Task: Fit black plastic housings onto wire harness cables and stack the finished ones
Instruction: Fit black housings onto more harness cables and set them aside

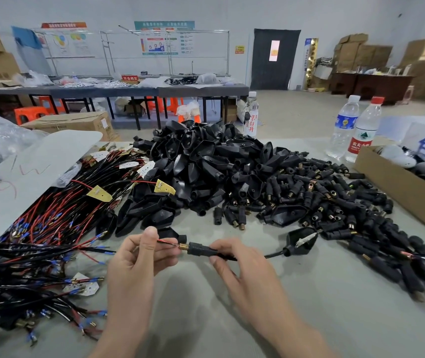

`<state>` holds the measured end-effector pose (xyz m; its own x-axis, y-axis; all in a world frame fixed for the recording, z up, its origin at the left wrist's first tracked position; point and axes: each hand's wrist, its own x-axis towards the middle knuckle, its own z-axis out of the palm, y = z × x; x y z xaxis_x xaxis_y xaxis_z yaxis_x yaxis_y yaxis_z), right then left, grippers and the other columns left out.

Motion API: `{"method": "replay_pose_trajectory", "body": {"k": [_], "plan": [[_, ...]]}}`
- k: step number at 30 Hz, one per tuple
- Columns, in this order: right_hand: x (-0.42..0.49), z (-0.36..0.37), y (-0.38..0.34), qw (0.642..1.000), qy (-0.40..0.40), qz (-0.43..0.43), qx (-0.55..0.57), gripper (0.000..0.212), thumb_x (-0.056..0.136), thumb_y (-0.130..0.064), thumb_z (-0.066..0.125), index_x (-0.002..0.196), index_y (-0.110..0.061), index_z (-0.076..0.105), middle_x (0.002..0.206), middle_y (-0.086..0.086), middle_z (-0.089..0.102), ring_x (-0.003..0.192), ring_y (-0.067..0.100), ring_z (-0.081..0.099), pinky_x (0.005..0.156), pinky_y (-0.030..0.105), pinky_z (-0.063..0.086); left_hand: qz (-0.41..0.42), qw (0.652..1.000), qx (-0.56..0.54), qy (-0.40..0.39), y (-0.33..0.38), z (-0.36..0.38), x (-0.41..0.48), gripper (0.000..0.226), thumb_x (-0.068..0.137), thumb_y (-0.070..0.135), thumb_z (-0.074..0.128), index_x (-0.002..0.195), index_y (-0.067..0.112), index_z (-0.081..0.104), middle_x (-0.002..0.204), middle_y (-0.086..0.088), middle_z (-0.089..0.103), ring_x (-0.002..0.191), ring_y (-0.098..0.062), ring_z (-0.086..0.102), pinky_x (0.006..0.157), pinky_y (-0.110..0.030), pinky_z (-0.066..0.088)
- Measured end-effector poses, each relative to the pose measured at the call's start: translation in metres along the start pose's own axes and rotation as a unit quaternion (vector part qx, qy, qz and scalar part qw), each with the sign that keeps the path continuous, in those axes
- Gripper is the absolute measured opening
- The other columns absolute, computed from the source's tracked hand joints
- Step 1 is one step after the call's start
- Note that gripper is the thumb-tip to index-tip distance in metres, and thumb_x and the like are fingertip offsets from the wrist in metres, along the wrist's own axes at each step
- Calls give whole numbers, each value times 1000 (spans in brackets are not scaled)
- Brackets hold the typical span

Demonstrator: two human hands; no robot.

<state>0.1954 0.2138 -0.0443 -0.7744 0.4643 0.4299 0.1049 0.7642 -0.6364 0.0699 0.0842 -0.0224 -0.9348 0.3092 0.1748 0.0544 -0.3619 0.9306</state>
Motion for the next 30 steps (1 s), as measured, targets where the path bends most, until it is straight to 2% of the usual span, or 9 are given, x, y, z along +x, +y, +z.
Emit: {"method": "replay_pose_trajectory", "body": {"k": [3,7,11,15,19,23,26,28,30], "plan": [[1,2,-2,1000,-3,7,23,19,88,-61,39,107,-61,40,108,-37,56,109,-11,50,89,11,38,-43,998,-41,-6,0,2,1,41,86,41,62,86,0,62,81,-22,74,66,-24,73,58,-24,59],[2,6,-4,999,-12,-9,31,23,90,-57,48,113,-55,45,114,-34,59,110,-8,55,95,17,42,-68,996,-53,-26,-1,2,0,38,87,37,62,86,-1,65,83,-23,73,67,-25,73,58,-24,59],[3,8,3,1000,-14,-2,22,26,94,-40,62,111,-54,48,113,-34,59,108,-9,55,93,14,42,-38,999,-18,-31,-1,3,-2,36,89,38,60,85,3,63,84,-20,74,69,-24,72,61,-24,59],[2,8,2,1000,8,-4,6,23,93,-41,59,110,-51,47,112,-38,54,102,-10,52,85,6,36,-11,1000,7,-14,3,5,-4,37,89,39,59,85,2,61,82,-16,75,68,-21,72,61,-22,58],[3,8,1,1000,8,0,-2,26,94,-41,61,112,-51,45,110,-37,55,103,-9,51,86,9,37,-14,1000,5,-1,4,6,-5,38,90,39,58,87,1,60,81,-16,75,68,-22,73,60,-23,59],[2,3,4,1000,-15,9,-5,24,96,-44,58,117,-50,49,98,-41,55,104,-11,49,89,12,37,-70,996,-50,13,4,5,-2,40,88,38,59,92,-2,61,80,-17,75,65,-18,72,57,-21,58],[2,-1,5,1000,2,-6,-24,14,98,-42,56,112,-46,55,95,-48,52,101,-11,48,86,13,37,-108,990,-82,32,2,-2,4,40,91,37,58,94,-2,61,77,-14,74,64,-15,72,56,-20,58],[2,-2,2,998,22,-29,-49,13,99,-44,53,109,-43,60,98,-44,56,97,-12,49,85,11,37,-133,986,-94,44,-1,-5,7,35,94,34,57,91,0,61,75,-13,74,60,-14,70,54,-21,57],[2,-1,-1,996,34,-48,-69,15,99,-45,51,107,-41,63,100,-31,62,93,-8,52,84,11,37,-159,980,-103,56,-5,-7,9,28,98,31,55,88,6,59,74,-11,74,56,-15,69,51,-22,57]]}}
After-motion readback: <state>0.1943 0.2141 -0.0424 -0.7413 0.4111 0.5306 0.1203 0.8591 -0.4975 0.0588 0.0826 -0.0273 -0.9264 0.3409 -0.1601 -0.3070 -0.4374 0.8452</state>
